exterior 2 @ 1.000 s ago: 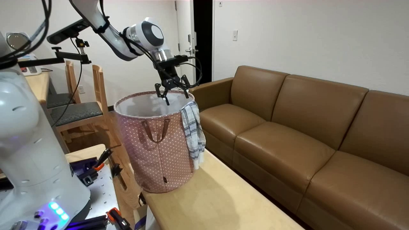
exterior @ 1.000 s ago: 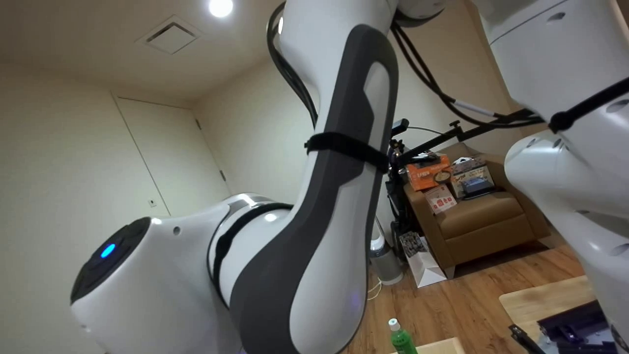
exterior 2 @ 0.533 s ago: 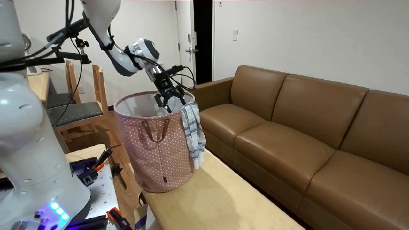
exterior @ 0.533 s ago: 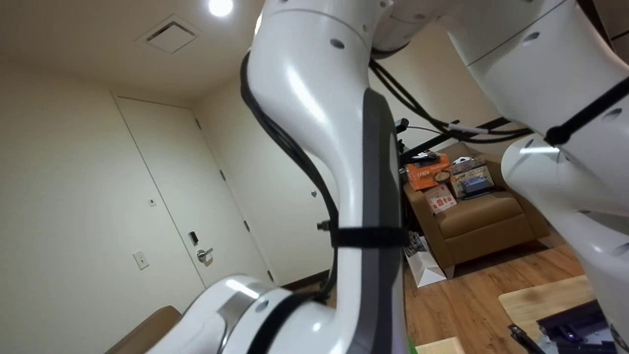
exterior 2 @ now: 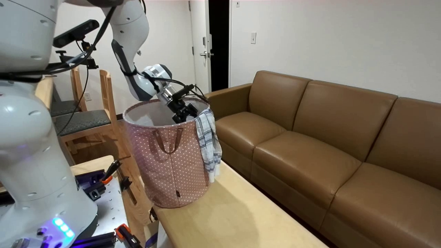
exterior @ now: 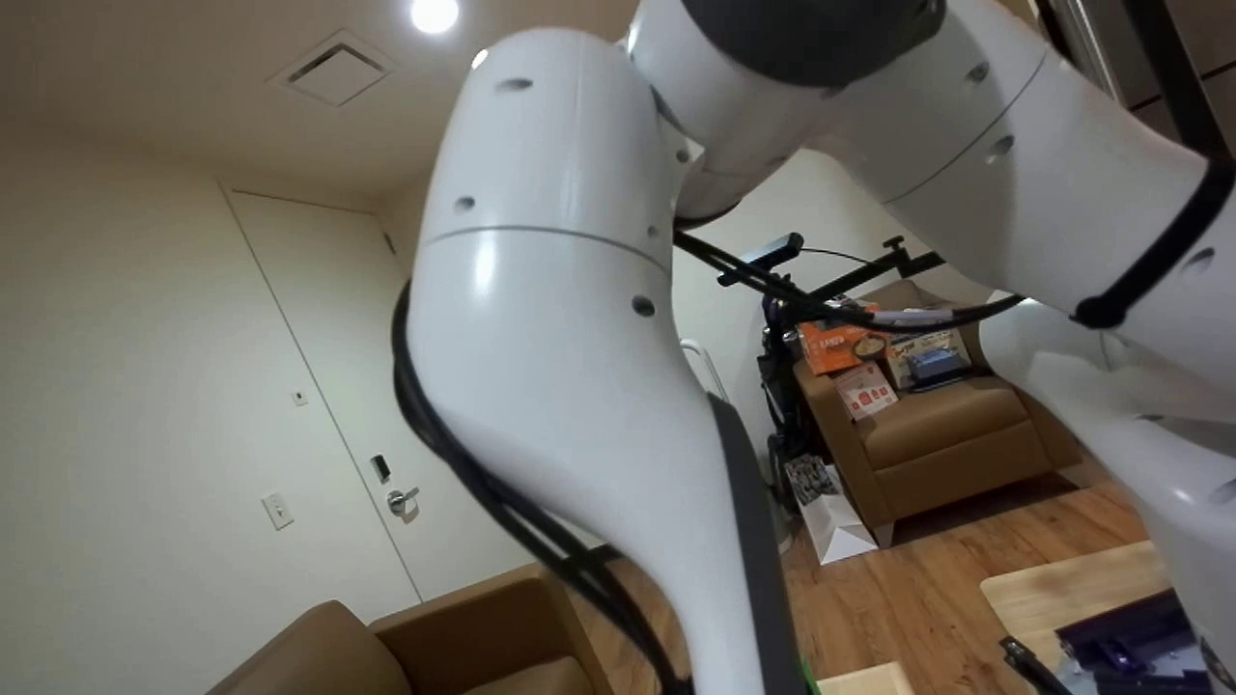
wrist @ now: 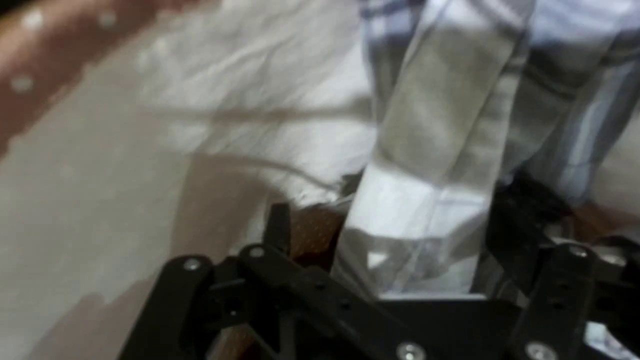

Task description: Remove three things from the carrier bag and put them on the table

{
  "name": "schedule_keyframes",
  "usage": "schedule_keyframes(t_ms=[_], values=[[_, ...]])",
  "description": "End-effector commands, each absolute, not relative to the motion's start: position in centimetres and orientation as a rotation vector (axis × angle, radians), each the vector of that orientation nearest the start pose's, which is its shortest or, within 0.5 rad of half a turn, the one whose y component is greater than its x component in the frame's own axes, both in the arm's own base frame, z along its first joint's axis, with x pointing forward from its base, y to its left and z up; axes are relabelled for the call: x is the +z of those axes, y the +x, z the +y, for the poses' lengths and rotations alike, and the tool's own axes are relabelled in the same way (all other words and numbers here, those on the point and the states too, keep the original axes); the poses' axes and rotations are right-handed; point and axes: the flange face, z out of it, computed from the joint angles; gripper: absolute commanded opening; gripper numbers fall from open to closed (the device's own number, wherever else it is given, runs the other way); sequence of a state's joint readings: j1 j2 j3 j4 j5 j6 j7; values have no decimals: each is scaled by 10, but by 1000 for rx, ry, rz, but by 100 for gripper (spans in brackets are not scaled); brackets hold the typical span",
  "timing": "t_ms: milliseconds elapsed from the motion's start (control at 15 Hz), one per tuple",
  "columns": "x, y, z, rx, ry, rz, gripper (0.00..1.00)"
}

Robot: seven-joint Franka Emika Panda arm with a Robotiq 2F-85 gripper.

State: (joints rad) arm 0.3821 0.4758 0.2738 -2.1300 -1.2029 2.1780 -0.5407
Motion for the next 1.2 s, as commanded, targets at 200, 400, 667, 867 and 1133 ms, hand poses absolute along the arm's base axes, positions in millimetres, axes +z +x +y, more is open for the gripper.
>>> schedule_keyframes(t_ms=[200, 400, 667, 867, 1133], values=[[142, 468, 322, -191, 1150, 2244, 100], [138, 467, 329, -123, 1080, 2336, 100], [136, 462, 337, -87, 994, 2424, 100], [139, 462, 334, -107, 1052, 2380, 100], [141, 461, 328, -69, 1090, 2388, 100]])
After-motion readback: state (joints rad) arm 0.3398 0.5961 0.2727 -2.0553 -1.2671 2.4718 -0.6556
